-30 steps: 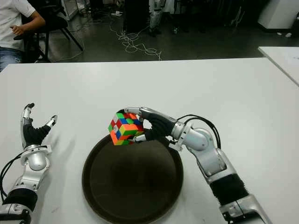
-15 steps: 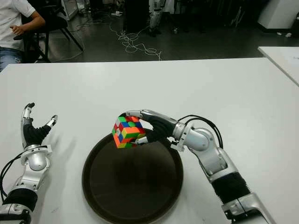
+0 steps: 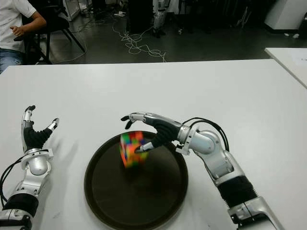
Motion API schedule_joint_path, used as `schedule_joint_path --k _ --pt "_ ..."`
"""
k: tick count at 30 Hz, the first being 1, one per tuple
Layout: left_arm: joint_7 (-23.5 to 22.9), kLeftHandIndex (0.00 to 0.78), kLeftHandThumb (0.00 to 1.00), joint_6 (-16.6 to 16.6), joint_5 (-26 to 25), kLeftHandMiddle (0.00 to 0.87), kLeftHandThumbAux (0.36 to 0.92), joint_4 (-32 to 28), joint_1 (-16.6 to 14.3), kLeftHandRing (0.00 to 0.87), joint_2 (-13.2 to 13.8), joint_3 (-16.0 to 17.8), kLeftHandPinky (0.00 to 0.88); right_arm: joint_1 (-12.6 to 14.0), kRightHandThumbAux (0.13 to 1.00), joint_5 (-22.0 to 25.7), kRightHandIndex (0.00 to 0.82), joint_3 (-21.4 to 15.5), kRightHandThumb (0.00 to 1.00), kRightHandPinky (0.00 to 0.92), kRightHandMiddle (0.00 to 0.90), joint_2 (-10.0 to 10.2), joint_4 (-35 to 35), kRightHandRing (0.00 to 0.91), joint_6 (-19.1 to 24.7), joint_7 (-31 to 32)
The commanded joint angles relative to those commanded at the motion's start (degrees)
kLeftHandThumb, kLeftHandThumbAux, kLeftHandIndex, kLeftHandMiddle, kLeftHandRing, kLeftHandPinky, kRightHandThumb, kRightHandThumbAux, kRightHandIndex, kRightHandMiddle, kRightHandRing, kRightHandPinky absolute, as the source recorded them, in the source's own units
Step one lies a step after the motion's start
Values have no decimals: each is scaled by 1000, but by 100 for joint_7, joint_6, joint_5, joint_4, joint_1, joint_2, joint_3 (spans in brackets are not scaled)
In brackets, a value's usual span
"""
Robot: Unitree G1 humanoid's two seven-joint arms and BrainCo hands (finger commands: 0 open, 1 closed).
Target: Pick up the Rubik's Cube and put it in the plate
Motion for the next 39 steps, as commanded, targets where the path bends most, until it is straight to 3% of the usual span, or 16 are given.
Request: schedule_joint_path --k 6,12,17,33,39 --pt "5 6 0 -1 4 16 705 23 -5 11 7 1 33 0 687 -143 89 21 0 115 125 -16 11 149 -76 -112" --pt "-36 10 0 -26 -32 17 709 22 -1 8 2 13 20 -13 686 -113 101 48 0 238 144 -59 -16 181 35 8" --pt "-43 11 0 -14 -33 13 720 25 -6 0 6 10 7 -4 691 -81 93 32 0 156 144 -38 -9 166 37 8" --pt "-5 11 0 33 29 6 723 -92 32 0 -3 -24 6 -2 704 42 94 15 0 224 128 3 41 180 23 31" --pt "-5 0 0 148 47 0 692 -116 33 0 -2 -24 1 -34 692 1 97 18 0 213 131 -39 -32 168 177 95"
